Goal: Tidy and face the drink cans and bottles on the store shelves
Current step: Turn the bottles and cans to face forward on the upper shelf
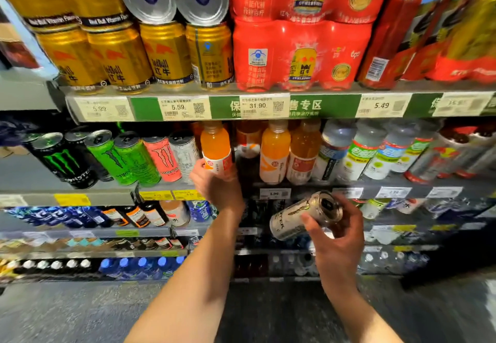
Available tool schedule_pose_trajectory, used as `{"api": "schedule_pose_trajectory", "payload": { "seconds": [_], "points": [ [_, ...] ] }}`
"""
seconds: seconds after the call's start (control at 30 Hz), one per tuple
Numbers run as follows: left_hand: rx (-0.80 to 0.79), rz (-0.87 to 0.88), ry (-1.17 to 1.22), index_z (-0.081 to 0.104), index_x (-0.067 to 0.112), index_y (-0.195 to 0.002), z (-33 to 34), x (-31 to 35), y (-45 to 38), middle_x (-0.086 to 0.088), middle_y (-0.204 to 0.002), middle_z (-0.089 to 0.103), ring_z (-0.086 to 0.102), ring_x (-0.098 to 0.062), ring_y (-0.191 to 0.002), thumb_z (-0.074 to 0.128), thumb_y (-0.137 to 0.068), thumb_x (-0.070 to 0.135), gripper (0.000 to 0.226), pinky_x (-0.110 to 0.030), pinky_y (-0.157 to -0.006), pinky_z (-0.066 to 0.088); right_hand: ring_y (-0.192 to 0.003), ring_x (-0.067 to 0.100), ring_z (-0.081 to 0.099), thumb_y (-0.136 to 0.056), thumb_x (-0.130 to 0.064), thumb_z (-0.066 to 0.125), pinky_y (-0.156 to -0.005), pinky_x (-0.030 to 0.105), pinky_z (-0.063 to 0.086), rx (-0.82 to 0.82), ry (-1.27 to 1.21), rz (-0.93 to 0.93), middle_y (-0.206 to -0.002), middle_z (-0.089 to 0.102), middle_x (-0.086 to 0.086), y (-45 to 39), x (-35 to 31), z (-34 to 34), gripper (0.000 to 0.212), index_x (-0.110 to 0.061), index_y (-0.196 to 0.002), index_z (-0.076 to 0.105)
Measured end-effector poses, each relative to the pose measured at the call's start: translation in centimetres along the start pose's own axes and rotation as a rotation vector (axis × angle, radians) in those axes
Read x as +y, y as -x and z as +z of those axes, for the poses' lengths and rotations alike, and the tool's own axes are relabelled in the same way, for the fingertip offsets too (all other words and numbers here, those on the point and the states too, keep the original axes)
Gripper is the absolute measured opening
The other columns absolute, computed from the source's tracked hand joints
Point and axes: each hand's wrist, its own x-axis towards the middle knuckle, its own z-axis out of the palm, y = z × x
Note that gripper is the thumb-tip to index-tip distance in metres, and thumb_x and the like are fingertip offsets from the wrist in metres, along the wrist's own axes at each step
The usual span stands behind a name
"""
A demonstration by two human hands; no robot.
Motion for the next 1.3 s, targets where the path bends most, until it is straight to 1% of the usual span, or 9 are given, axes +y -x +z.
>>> {"api": "schedule_pose_trajectory", "payload": {
  "seconds": [0.17, 0.37, 0.63, 0.8, 0.9, 1.03, 1.13, 1.23, 1.3],
  "points": [
    [-0.379, 0.158, 0.046, 0.058, 0.006, -0.121, -1.1, -1.2, -0.3, -0.007, -0.112, 0.060, 0.056, -0.021, -0.099, 0.093, -0.059, 0.027, 0.073, -0.033, -0.083, 0.046, -0.093, 0.006, 0.068, -0.072, -0.012, 0.085, -0.083, 0.017, 0.055, -0.024, 0.005, -0.005, -0.111, 0.067, 0.001, -1.5, -0.4, -0.4, 0.059, -0.018, -0.122, 0.056],
    [-0.664, 0.028, 0.084, 0.053, 0.030, -0.115, -1.2, 0.8, -0.6, 0.003, -0.111, 0.065, 0.063, -0.009, -0.098, 0.091, -0.055, 0.041, 0.072, -0.036, -0.088, 0.055, -0.097, 0.006, 0.067, -0.074, -0.010, 0.084, -0.085, 0.016, 0.054, -0.104, -0.034, 0.008, -0.115, 0.065, 0.003, -3.5, -0.5, -1.1, 0.061, -0.016, -0.126, 0.053],
    [-0.685, 0.096, 0.140, 0.055, 0.026, -0.122, -3.2, 0.8, -0.7, 0.007, -0.113, 0.065, 0.060, -0.005, -0.105, 0.089, -0.072, 0.033, 0.061, -0.016, -0.093, 0.046, -0.104, 0.010, 0.068, -0.071, -0.021, 0.085, -0.092, 0.026, 0.055, -0.235, -0.043, -0.027, -0.115, 0.068, -0.005, -4.1, -1.2, 1.7, 0.064, -0.026, -0.126, 0.054],
    [-0.355, 0.089, 0.222, 0.065, 0.018, -0.107, -6.7, -0.6, -4.4, 0.000, -0.085, 0.063, 0.058, -0.012, -0.078, 0.072, -0.083, 0.030, 0.028, -0.036, -0.083, 0.052, -0.107, 0.013, 0.067, -0.073, -0.024, 0.085, -0.095, 0.032, 0.054, -0.330, -0.003, -0.152, -0.115, 0.067, -0.008, -3.4, -1.9, 7.0, 0.062, -0.030, -0.125, 0.053],
    [-0.269, 0.073, 0.214, 0.062, 0.022, -0.103, -8.4, -1.3, -7.7, -0.006, -0.078, 0.061, 0.052, -0.013, -0.067, 0.075, -0.084, 0.021, 0.022, -0.039, -0.073, 0.051, -0.111, 0.010, 0.065, -0.075, -0.020, 0.086, -0.097, 0.036, 0.054, -0.336, 0.044, -0.196, -0.120, 0.064, -0.007, -2.8, -1.8, 11.1, 0.063, -0.017, -0.130, 0.055],
    [-0.425, 0.207, 0.146, 0.062, 0.018, -0.123, -9.6, -1.7, -11.1, 0.002, -0.099, 0.067, 0.057, -0.005, -0.083, 0.080, -0.082, 0.013, 0.045, -0.015, -0.076, 0.043, -0.113, 0.002, 0.063, -0.075, -0.013, 0.086, -0.102, 0.028, 0.051, -0.296, 0.064, -0.144, -0.122, 0.066, -0.009, -2.0, -1.5, 15.7, 0.063, -0.022, -0.131, 0.057],
    [-0.585, 0.422, 0.035, 0.059, 0.016, -0.133, -9.5, -1.8, -13.0, -0.003, -0.114, 0.072, 0.065, -0.014, -0.097, 0.073, -0.090, 0.020, 0.045, -0.005, -0.076, 0.038, -0.105, -0.008, 0.061, -0.076, -0.024, 0.087, -0.097, 0.019, 0.047, -0.273, 0.158, -0.116, -0.114, 0.066, -0.018, -1.9, -0.9, 18.5, 0.053, -0.030, -0.121, 0.059],
    [-0.724, 0.439, -0.013, 0.056, 0.023, -0.137, -9.6, -1.9, -14.3, -0.004, -0.104, 0.072, 0.068, -0.025, -0.092, 0.070, -0.093, 0.028, 0.047, -0.020, -0.070, 0.042, -0.111, 0.011, 0.063, -0.076, -0.047, 0.080, -0.098, 0.036, 0.050, -0.203, 0.292, -0.131, -0.117, 0.068, -0.011, -2.2, -0.3, 21.4, 0.053, -0.031, -0.121, 0.057],
    [-0.768, 0.420, -0.054, 0.054, 0.025, -0.140, -9.6, -2.0, -14.8, 0.007, -0.080, 0.064, 0.066, -0.027, -0.085, 0.069, -0.093, 0.029, 0.050, -0.030, -0.067, 0.041, -0.102, 0.003, 0.064, -0.077, -0.037, 0.081, -0.091, 0.028, 0.052, -0.159, 0.308, -0.167, -0.108, 0.068, -0.011, -2.4, 0.1, 22.7, 0.046, -0.024, -0.114, 0.058]
  ]
}}
